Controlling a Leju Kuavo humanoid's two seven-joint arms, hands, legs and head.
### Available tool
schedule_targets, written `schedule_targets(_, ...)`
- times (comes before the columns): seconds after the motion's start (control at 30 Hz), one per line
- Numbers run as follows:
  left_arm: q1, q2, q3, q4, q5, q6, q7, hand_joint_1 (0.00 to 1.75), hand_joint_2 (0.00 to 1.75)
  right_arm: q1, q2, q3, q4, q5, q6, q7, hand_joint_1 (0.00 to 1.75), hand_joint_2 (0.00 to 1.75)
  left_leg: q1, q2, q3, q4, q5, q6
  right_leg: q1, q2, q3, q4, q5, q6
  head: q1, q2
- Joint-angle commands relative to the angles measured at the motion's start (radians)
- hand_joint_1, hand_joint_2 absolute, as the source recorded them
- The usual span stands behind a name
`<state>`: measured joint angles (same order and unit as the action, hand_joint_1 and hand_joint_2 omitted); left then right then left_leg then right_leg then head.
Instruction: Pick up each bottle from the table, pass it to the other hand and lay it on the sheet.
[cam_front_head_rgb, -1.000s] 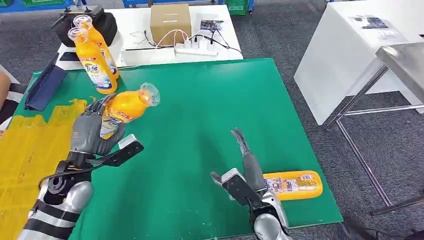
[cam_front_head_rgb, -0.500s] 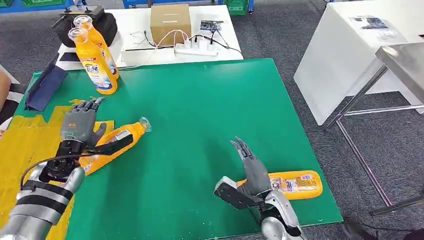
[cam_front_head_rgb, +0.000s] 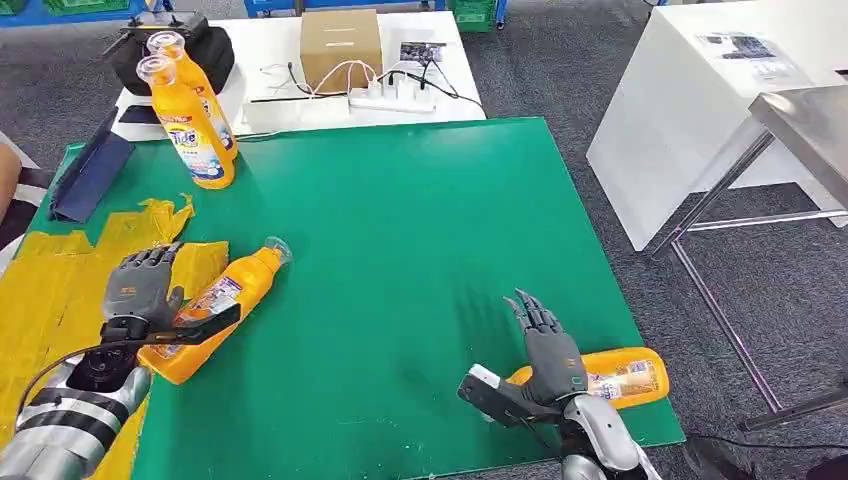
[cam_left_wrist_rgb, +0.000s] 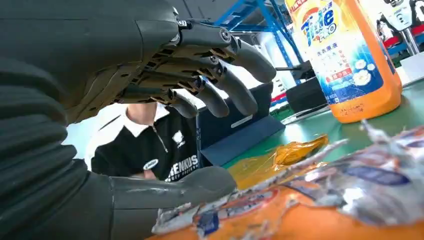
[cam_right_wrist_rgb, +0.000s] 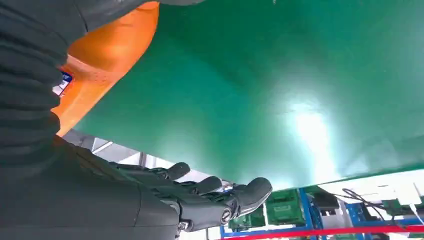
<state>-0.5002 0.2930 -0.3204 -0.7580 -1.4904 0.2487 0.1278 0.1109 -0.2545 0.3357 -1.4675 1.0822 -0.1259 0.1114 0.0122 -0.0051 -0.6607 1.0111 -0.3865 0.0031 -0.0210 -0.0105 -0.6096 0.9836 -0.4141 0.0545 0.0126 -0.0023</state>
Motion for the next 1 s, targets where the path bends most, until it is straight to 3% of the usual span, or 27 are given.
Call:
schedule_targets(0.03, 0.030, -0.035, 0.045, 0.082, 0.000, 0.032, 0.016, 0.00, 1.75, 0.112, -0.081, 0.020, -0.115, -0.048, -0.002, 0.014, 0.00, 1.75, 0.000, 0.000, 0.007, -0.001, -0.001, 0.000, 0.000, 0.000, 0.006, -0.001, -0.002, -0.002, 0.000, 0.000)
schedule_targets(0.13, 0.061, -0.058, 0.082, 0.007, 0.012, 0.057, 0.014, 0.00, 1.75, 0.143, -0.086, 0.017, -0.173, -0.064, -0.025, 0.018, 0.00, 1.75, -0.001, -0.001, 0.008, -0.001, -0.001, 0.000, -0.001, -0.001, 0.007, 0.000, -0.002, -0.002, 0.000, 0.000)
schedule_targets(0.47, 0.126, -0.106, 0.166, -0.206, -0.060, 0.178, 0.061, 0.00, 1.75, 0.094, 0.030, -0.009, -0.205, -0.040, -0.132, -0.029, 0.00, 1.75, 0.000, 0.002, 0.003, 0.000, 0.000, 0.000, 0.000, 0.001, 0.002, 0.000, 0.000, -0.002, 0.000, 0.000)
schedule_targets(0.5, 0.138, -0.103, 0.168, -0.232, -0.080, 0.243, 0.076, 0.00, 1.75, 0.093, 0.062, -0.033, -0.206, -0.023, -0.178, -0.060, 0.00, 1.75, 0.001, 0.002, 0.006, 0.001, -0.002, 0.000, 0.001, 0.001, 0.005, 0.000, -0.002, -0.003, 0.000, 0.000)
schedule_targets(0.63, 0.163, -0.083, 0.125, -0.332, -0.080, 0.364, 0.132, 0.00, 1.75, 0.069, 0.141, -0.065, -0.214, 0.019, -0.294, -0.115, 0.00, 1.75, 0.001, 0.003, 0.004, 0.000, -0.001, 0.000, 0.001, 0.002, 0.003, 0.001, -0.001, -0.002, 0.000, 0.000)
schedule_targets(0.8, 0.178, -0.071, 0.058, -0.420, -0.080, 0.434, 0.176, 0.00, 1.75, 0.056, 0.180, -0.066, -0.231, 0.018, -0.389, -0.186, 0.00, 1.75, 0.001, 0.002, 0.003, 0.000, -0.001, 0.000, 0.001, 0.001, 0.002, 0.001, -0.001, -0.002, 0.000, 0.000)
schedule_targets(0.9, 0.211, -0.169, 0.148, -0.493, -0.069, 0.413, 0.043, 0.00, 1.75, 0.077, 0.082, 0.002, -0.255, -0.103, -0.193, -0.250, 0.00, 1.75, 0.001, 0.001, 0.005, 0.001, -0.002, 0.001, 0.001, 0.001, 0.004, 0.001, -0.002, -0.003, 0.000, 0.000)
schedule_targets(1.0, 0.192, -0.219, 0.157, -0.533, 0.165, 0.322, -0.145, 0.00, 1.75, 0.139, -0.129, 0.105, -0.256, -0.158, -0.076, -0.360, 0.00, 1.75, 0.000, -0.002, 0.004, 0.000, -0.001, 0.001, 0.000, -0.002, 0.005, -0.001, -0.002, -0.001, 0.000, 0.000)
